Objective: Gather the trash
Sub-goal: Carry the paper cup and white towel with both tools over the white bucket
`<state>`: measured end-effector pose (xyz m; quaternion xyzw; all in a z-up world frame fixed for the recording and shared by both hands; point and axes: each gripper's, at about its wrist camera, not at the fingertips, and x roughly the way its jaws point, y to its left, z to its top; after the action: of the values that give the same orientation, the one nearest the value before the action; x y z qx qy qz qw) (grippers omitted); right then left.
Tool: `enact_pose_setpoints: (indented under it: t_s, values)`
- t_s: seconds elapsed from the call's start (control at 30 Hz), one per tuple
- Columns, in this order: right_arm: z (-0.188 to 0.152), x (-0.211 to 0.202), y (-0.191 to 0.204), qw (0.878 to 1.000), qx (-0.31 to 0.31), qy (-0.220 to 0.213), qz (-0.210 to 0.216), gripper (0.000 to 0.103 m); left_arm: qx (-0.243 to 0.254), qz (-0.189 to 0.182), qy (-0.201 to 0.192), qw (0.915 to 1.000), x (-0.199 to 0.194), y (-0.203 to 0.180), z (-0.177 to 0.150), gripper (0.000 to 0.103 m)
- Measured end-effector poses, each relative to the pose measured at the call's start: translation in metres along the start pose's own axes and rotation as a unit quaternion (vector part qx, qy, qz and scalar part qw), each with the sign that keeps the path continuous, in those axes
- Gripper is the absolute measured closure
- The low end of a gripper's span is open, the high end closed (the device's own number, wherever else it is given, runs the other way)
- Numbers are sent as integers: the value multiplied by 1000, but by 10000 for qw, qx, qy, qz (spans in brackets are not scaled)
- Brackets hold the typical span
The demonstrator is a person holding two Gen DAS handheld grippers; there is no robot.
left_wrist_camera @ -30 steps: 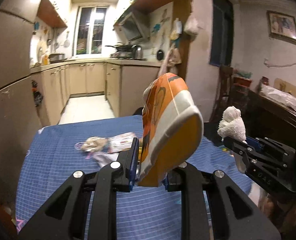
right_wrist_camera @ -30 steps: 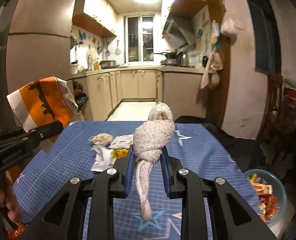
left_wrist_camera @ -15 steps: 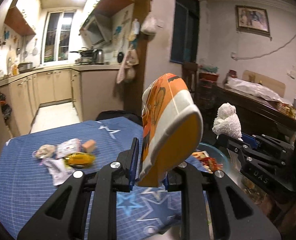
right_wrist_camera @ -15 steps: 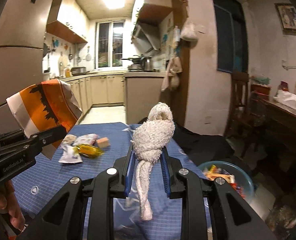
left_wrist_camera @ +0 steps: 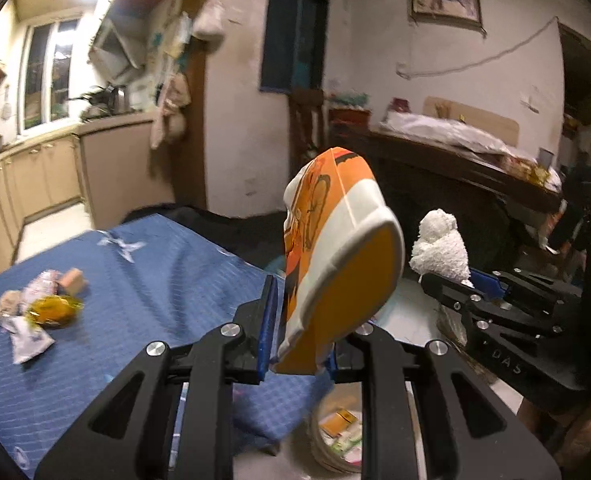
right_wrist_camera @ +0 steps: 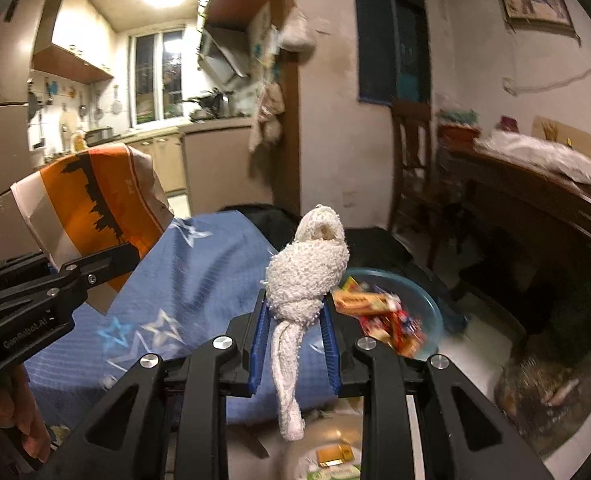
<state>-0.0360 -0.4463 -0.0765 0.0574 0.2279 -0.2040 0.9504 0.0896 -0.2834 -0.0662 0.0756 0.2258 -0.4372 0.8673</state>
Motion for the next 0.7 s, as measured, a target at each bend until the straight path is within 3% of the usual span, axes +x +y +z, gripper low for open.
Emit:
enact_pose_setpoints:
  t_s: [0.37,0.7]
  values:
    - [-58,39,-72,9948,551,827,-205,77,172,-614,825,9945,68,-55,-36,84]
    - [-128,94,-117,9796,997,1734,-213,77,179,-920,1667,9815,130,-80,-78,84]
